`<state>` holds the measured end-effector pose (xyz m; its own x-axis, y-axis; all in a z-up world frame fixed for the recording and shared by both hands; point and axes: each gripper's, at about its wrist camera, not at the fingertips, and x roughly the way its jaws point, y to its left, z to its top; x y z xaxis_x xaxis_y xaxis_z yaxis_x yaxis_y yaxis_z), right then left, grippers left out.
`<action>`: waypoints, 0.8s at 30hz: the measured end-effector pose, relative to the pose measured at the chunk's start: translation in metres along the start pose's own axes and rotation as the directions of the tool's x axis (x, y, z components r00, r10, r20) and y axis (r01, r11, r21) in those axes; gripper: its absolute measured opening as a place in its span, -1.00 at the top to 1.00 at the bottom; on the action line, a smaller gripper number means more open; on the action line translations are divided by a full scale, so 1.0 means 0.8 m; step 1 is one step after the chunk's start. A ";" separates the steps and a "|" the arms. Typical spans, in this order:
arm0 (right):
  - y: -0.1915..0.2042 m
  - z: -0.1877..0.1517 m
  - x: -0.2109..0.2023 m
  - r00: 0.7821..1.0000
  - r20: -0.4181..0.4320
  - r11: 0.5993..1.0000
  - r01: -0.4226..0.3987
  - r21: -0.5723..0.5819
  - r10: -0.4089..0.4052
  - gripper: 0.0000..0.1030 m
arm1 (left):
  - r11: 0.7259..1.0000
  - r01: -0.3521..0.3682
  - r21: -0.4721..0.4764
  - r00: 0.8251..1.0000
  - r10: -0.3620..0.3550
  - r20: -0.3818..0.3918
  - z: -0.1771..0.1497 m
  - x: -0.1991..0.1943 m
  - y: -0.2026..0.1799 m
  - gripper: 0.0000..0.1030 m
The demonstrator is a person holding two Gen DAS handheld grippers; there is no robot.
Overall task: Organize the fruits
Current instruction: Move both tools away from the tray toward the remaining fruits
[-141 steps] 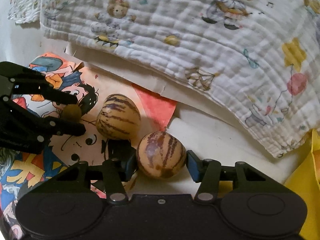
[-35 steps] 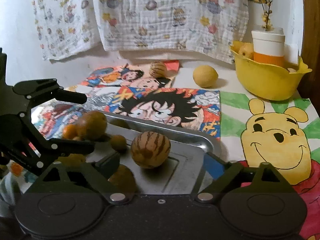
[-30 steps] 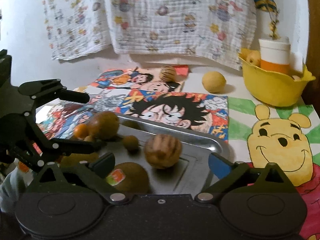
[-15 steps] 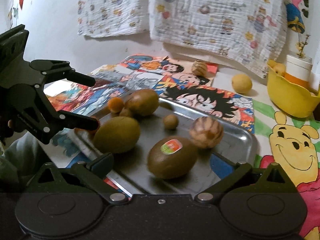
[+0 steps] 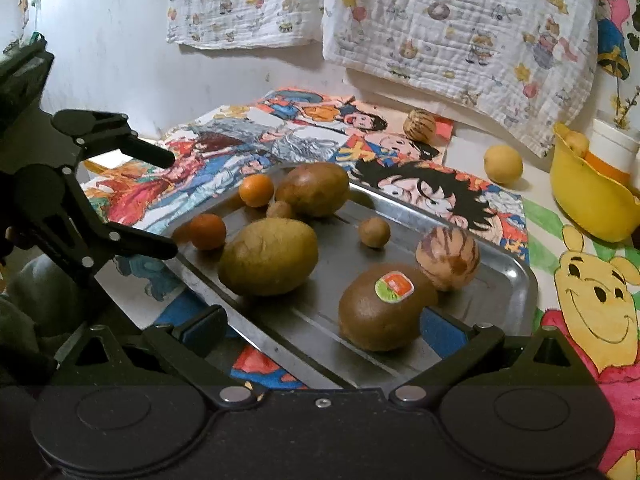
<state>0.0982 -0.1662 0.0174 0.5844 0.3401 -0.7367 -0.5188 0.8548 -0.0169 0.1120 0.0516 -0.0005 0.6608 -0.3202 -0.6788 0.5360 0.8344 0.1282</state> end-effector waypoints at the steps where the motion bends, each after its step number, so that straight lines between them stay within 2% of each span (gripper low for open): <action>1: 0.000 0.002 0.000 1.000 0.006 1.000 -0.004 -0.003 0.004 -0.99 | 1.000 -0.004 -0.009 1.000 0.004 -0.004 0.000 0.001 0.004 -0.99; 10: 0.002 0.022 0.009 0.998 0.052 0.998 -0.044 -0.034 0.046 -0.99 | 0.998 -0.030 -0.061 0.999 0.027 -0.045 0.002 0.007 0.041 -0.99; 19: -0.007 0.045 0.021 0.991 0.100 0.996 -0.086 -0.038 0.089 -0.99 | 0.991 -0.059 -0.119 0.998 0.055 -0.040 0.021 0.021 0.074 -0.99; 24: -0.017 0.066 0.022 0.986 0.167 0.993 0.004 -0.117 0.016 -0.99 | 0.991 -0.077 -0.105 0.996 0.072 -0.047 0.037 0.037 0.087 -0.99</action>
<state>0.1485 -0.1513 0.0407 0.6722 0.4145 -0.6135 -0.5858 0.8044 -0.0984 0.1845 0.0869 0.0094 0.6724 -0.2377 -0.7010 0.4254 0.8991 0.1033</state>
